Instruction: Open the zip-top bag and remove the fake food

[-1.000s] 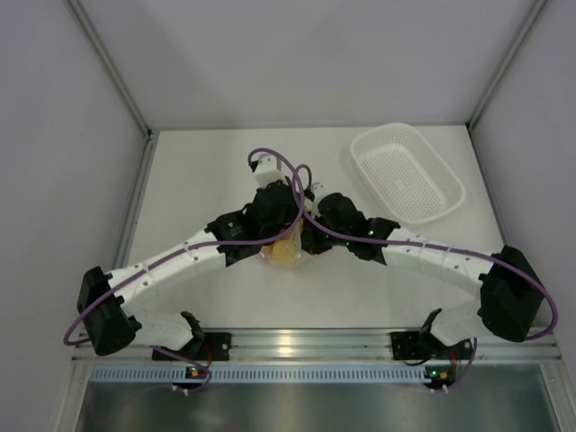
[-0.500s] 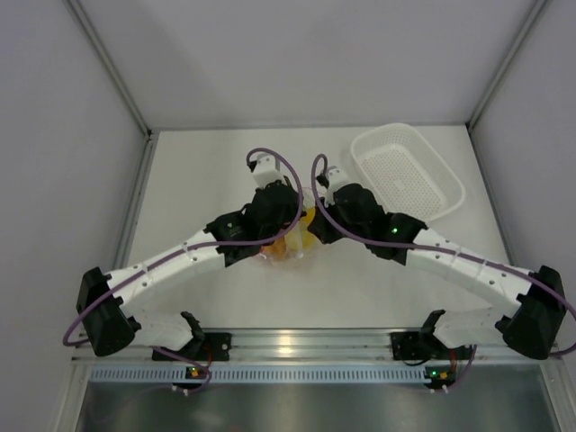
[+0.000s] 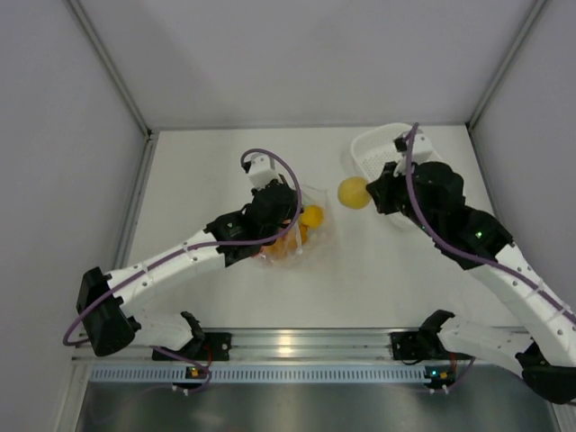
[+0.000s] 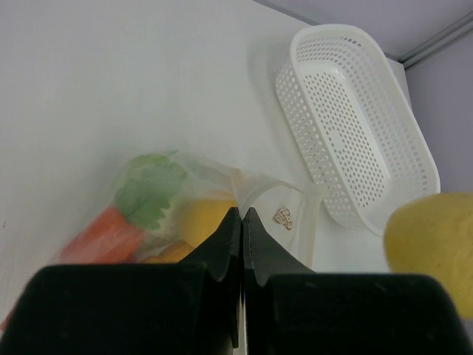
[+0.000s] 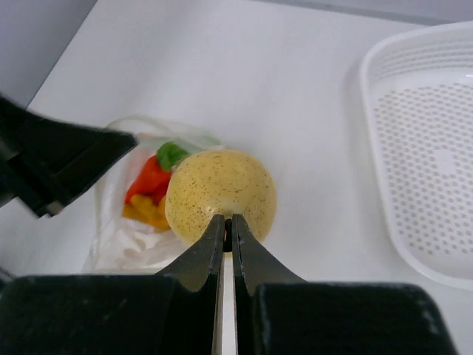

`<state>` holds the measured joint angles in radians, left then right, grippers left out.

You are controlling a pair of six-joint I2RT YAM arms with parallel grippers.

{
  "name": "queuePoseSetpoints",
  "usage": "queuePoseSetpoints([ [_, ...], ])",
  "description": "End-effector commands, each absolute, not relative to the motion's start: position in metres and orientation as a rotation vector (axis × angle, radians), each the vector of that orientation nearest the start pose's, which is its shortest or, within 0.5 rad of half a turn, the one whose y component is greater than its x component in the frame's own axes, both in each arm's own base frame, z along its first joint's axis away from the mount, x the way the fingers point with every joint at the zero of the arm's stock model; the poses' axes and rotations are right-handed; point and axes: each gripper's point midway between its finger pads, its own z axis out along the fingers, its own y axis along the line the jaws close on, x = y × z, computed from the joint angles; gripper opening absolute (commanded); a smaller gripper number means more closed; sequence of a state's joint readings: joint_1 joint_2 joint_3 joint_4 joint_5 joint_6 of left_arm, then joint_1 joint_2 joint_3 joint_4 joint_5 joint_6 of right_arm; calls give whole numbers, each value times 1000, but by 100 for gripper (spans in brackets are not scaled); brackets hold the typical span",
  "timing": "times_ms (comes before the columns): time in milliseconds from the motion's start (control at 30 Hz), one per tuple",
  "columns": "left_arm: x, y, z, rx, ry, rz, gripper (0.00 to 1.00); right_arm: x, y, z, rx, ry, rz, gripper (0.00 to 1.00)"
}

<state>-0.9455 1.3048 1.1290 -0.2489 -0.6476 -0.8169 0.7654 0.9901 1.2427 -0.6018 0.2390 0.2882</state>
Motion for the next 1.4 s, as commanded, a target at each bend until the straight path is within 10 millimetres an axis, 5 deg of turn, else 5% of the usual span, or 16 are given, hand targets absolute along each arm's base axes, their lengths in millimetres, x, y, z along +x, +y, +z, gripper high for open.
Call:
queuePoseSetpoints([
  [0, 305, -275, 274, -351, 1871, -557, 0, 270, 139, 343, -140, 1907, 304, 0],
  [233, 303, -281, 272, -338, 1885, -586, 0, 359, 33, 305, 285, 1915, -59, 0],
  [500, 301, -280, 280, -294, 1879, -586, 0, 437, 19, 236, 258, 2043, -75, 0],
  [633, 299, -281, 283, -272, 1881, -599, 0, 452, 17, 208, 269, 2105, -100, 1],
  [733, 297, -281, 283, -278, 1881, -610, 0, 458, 17, 191, 287, 2151, -103, 23],
  [800, 297, -280, 285, -284, 1877, -615, 0, 459, 18, 191, 297, 2162, -95, 44],
  [933, 296, -281, 285, -286, 1876, -619, 0, 448, 35, 213, 282, 2132, 45, 44],
  [967, 296, -281, 286, -288, 1877, -622, 0, 441, 44, 235, 264, 2085, 112, 42],
  [1067, 297, -281, 286, -298, 1876, -625, 0, 418, 92, 254, 161, 2031, 411, 39],
  [1233, 296, -281, 289, -327, 1868, -646, 0, 342, 173, 283, -66, 1916, 829, 38],
  [1367, 295, -285, 291, -328, 1872, -673, 0, 302, 205, 294, -146, 1849, 1018, 39],
])
